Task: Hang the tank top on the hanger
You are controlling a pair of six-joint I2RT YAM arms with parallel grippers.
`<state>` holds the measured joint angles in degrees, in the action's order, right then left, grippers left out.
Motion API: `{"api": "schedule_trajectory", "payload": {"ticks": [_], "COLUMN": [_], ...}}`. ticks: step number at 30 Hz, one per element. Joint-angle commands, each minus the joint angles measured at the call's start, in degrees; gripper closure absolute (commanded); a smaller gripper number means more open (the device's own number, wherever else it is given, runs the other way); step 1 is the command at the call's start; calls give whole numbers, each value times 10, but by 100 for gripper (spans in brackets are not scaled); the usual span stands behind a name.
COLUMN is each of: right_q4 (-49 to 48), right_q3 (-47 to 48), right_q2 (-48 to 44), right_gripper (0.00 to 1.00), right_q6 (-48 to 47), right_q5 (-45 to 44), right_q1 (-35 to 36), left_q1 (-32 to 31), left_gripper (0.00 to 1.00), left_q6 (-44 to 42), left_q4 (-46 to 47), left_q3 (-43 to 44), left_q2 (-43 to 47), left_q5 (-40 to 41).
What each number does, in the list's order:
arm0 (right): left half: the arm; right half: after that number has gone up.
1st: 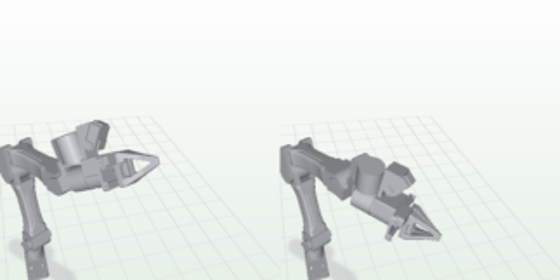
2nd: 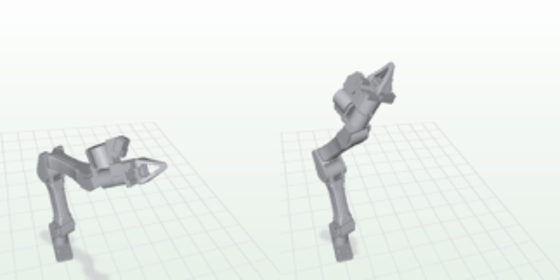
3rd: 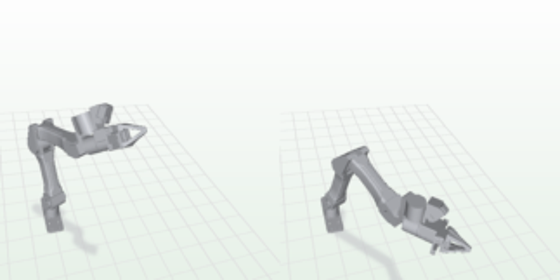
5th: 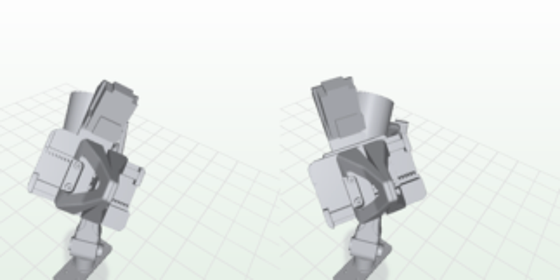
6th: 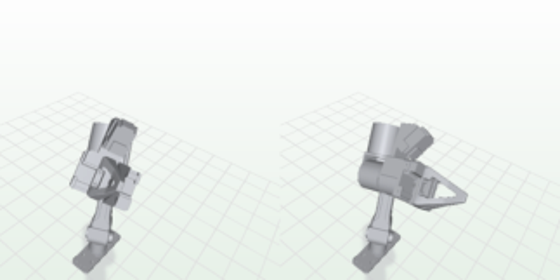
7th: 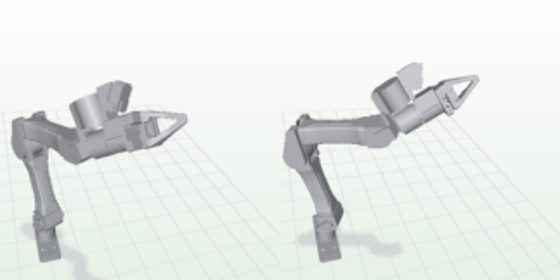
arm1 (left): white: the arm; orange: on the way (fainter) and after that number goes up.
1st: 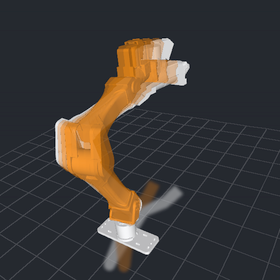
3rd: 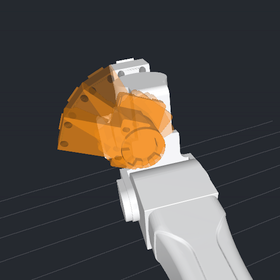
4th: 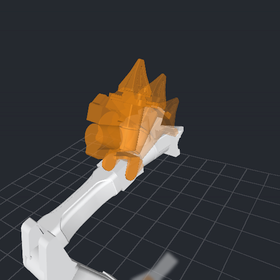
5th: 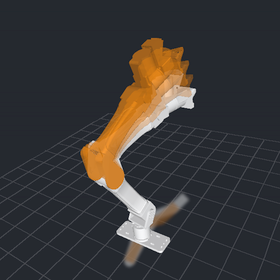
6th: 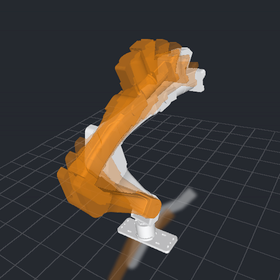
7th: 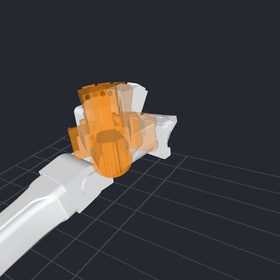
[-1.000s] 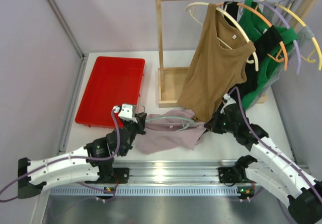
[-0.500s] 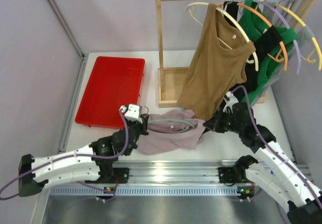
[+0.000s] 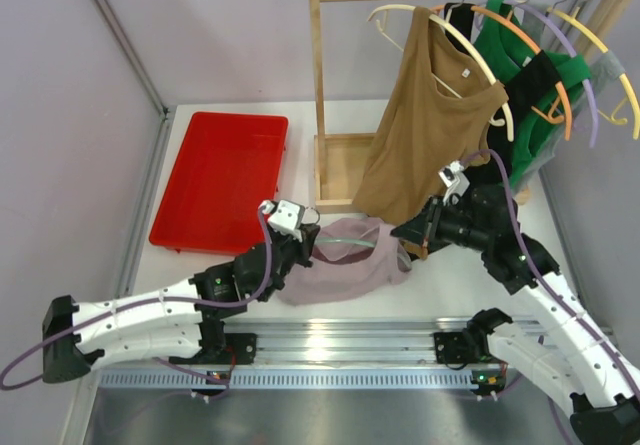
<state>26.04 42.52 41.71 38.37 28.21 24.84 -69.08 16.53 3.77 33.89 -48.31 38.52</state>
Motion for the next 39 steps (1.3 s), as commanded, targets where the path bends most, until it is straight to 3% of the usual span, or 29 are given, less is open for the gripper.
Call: {"api": "schedule_trajectory", "payload": {"ticks": [1, 17, 22, 25, 32, 39], "right_q4": [-29, -16, 10, 50, 118, 78], "right_q3": [55, 147, 117, 115, 184, 183], "right_q2": [-4, 9, 7, 6, -12, -10], "right_gripper": [100, 100, 100, 90, 45, 28], "right_q6": [7, 0, -31, -73, -162, -231], "right_q5": [22, 32, 20, -15, -74, 7], "right_q1": [-7, -7, -7, -7, -7, -5], "left_q1": [1, 2, 2, 1, 2, 2], "left_gripper": [100, 100, 100, 100, 100, 100], "left_q6": [-1, 10, -1, -8, -9, -12], "left_q4": [77, 128, 119, 88, 32, 16], "left_q3": [42, 62, 91, 110, 116, 116], "left_q2": [0, -51, -36, -25, 15, 31], "left_q5": [-26, -66, -82, -97, -127, -151]}}
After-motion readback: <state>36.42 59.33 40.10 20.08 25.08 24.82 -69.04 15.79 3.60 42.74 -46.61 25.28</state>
